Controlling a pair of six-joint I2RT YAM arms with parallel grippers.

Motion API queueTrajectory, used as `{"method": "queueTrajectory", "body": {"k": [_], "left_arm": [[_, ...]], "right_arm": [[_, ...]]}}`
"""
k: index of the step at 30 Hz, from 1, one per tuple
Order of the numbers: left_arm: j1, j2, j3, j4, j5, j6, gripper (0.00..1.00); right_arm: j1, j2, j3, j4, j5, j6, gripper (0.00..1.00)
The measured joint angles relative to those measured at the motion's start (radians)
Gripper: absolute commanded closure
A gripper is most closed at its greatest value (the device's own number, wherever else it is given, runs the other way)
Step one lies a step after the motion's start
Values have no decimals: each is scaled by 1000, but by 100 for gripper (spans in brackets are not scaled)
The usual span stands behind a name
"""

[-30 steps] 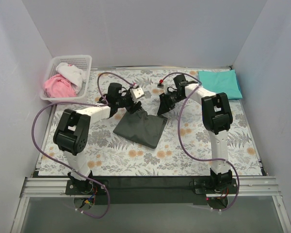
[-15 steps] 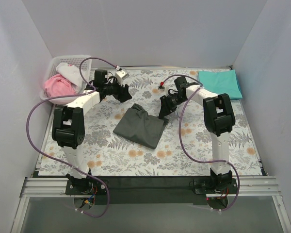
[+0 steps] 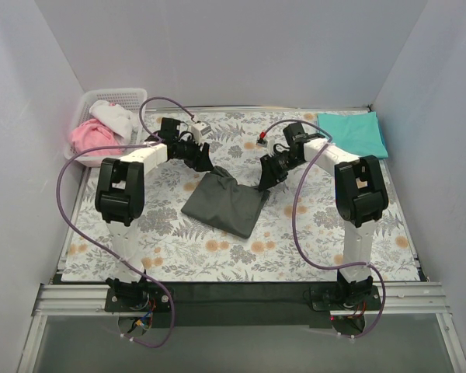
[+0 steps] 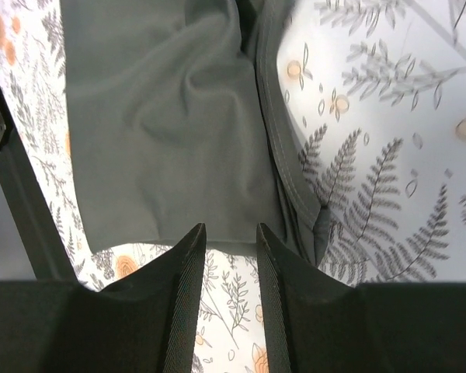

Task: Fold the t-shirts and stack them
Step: Fold the tshirt

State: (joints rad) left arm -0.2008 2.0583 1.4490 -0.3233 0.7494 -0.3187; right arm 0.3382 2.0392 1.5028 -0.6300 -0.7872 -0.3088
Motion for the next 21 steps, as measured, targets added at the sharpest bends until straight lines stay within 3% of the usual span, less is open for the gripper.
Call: {"method": "queueTrajectory", "body": {"k": [19, 21], "left_arm": [[3, 60, 31, -68, -25, -19, 49], [3, 67, 35, -71, -29, -19, 49]], "right_arm": [[16, 55, -31, -3, 77, 48, 60], [16, 60, -31, -3, 78, 50, 68]]}}
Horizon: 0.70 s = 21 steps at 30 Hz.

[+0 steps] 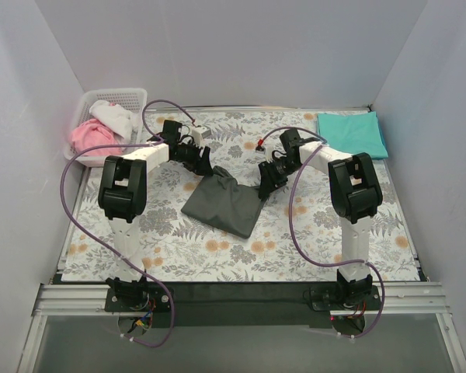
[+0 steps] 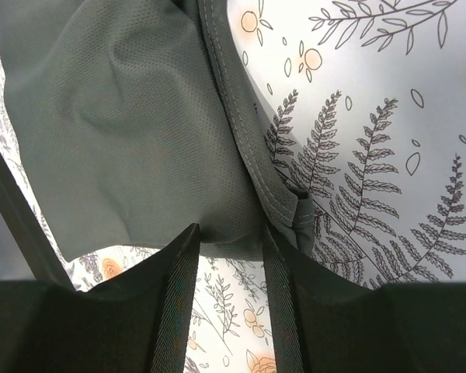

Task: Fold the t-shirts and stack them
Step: Fold the tshirt

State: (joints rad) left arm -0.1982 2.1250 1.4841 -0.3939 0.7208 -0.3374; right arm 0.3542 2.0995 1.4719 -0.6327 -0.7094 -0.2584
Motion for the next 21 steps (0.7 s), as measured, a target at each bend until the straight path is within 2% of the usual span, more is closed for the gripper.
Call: {"method": "queueTrajectory", "body": {"k": [5, 9, 10, 15, 21], "left_arm": [[0, 11, 4, -10, 0, -2, 57], [0, 14, 4, -19, 6, -4, 64], [0, 14, 4, -19, 9, -6, 71], [3, 14, 4, -28, 31, -14, 100], [14, 13, 5, -32, 73, -14, 100]], "right_arm": [[2, 2, 0, 2, -4, 3, 89], [2, 2, 0, 2, -13, 5, 96], [2, 2, 1, 2, -16, 5, 99], [2, 2, 1, 2, -32, 1, 99], [2, -20, -14, 3, -52, -3, 99]]}}
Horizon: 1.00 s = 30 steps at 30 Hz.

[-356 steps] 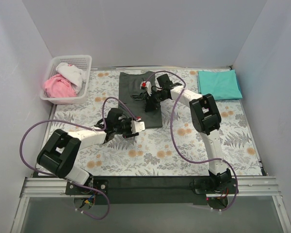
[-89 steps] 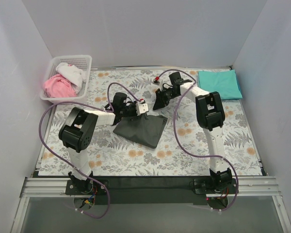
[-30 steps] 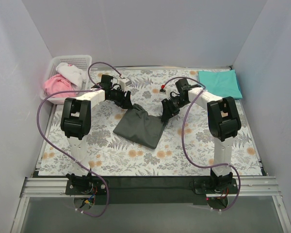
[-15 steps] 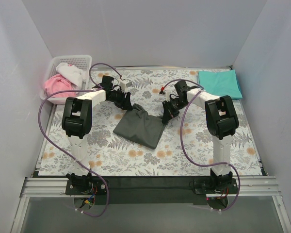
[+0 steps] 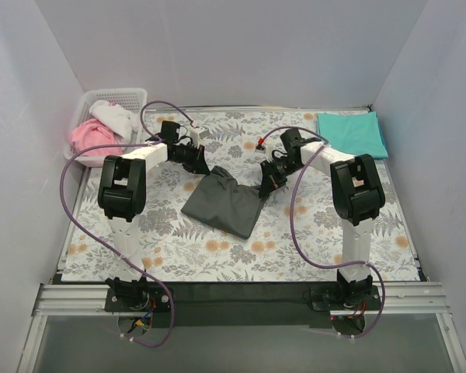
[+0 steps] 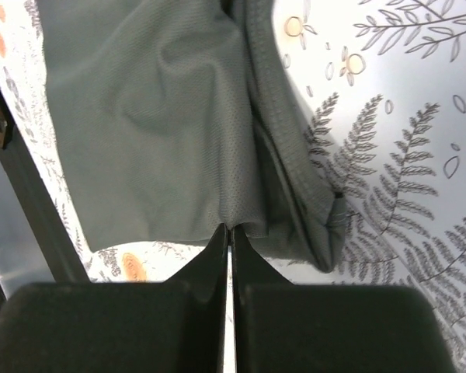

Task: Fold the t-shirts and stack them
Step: Fold the tshirt

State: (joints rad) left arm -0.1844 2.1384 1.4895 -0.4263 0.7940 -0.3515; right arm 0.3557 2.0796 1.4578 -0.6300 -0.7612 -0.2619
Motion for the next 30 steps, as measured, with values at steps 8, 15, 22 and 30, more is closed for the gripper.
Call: {"method": "queueTrajectory", "body": {"k": [8, 15, 22, 30], "left_arm": [[7, -56, -2, 5, 50, 11, 100], [6, -72, 0, 40, 83, 14, 100], [5, -39, 52, 101, 94, 9, 100], [-5, 32, 89, 185, 78, -12, 100]], "right_arm": [[0, -107, -68, 1, -20, -4, 99], [-6, -138, -117, 3, -26, -18, 99], [-39, -138, -133, 5, -26, -32, 99], [-69, -145, -147, 20, -23, -31, 99]]}}
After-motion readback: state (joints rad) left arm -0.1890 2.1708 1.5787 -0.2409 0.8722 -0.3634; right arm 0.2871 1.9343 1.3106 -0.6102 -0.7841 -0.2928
